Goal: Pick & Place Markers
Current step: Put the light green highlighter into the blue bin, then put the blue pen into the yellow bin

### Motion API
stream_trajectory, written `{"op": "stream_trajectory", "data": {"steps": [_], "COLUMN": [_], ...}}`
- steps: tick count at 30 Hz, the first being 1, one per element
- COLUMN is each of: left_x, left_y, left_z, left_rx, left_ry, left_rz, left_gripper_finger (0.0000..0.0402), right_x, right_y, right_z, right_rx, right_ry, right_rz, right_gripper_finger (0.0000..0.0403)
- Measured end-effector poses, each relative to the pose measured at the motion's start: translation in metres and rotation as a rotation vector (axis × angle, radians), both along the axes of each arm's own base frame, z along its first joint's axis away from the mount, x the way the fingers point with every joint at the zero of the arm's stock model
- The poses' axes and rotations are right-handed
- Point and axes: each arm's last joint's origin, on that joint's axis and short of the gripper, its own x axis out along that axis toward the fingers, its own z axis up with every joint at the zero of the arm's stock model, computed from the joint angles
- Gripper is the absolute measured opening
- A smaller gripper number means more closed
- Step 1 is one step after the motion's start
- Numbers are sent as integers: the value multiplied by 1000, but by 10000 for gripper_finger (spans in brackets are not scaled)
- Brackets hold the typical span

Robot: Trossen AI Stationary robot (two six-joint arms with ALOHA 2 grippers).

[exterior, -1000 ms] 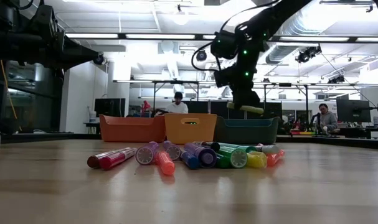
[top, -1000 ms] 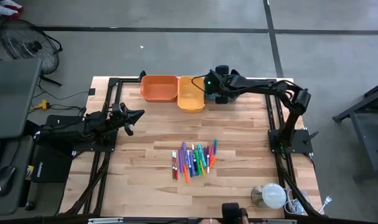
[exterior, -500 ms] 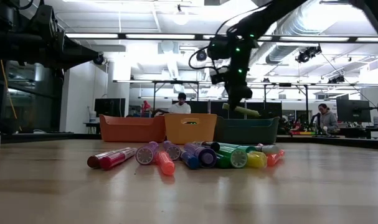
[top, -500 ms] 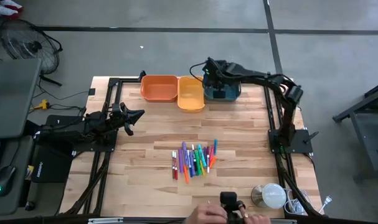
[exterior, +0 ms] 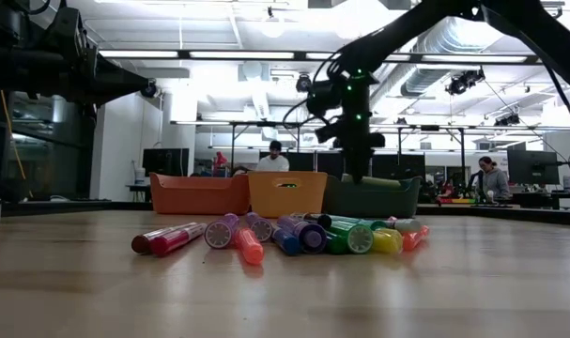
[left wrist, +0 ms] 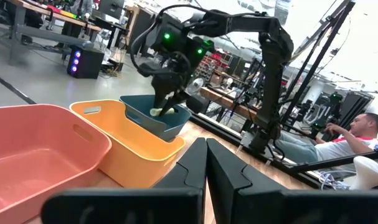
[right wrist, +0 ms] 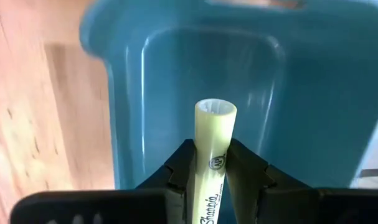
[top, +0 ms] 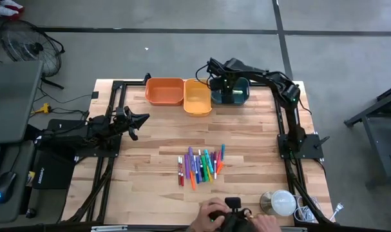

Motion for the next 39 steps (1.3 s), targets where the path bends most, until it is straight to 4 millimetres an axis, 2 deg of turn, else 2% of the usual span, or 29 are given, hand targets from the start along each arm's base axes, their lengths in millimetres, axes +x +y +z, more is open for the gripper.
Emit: {"op": "stream_trajectory", "data": {"steps": [7, 13, 22, 25, 32, 39], "left_x": [0, 0, 0, 0, 0, 0], "left_y": [0, 0, 0, 0, 0, 0], "left_z": [0, 0, 0, 0, 0, 0], "left_rx": [0, 0, 0, 0, 0, 0], "left_ry": [0, 0, 0, -1, 0, 0], "left_rz": [0, 0, 0, 0, 0, 0], "left_gripper_finger": [3, 3, 3, 3, 3, 3], "right_x": [-3, -4, -4, -2, 1, 2], "right_y": [2, 4, 5, 6, 19, 51], "right_z": [-14, -21, -24, -24, -13, 13], "right_rx": [2, -1, -7, -59, -214, -152], "right_ry": [32, 33, 29, 44, 105, 104], "right_rz": [33, 5, -24, -72, -185, -133], "right_gripper_finger": [63, 88, 115, 120, 134, 146]}}
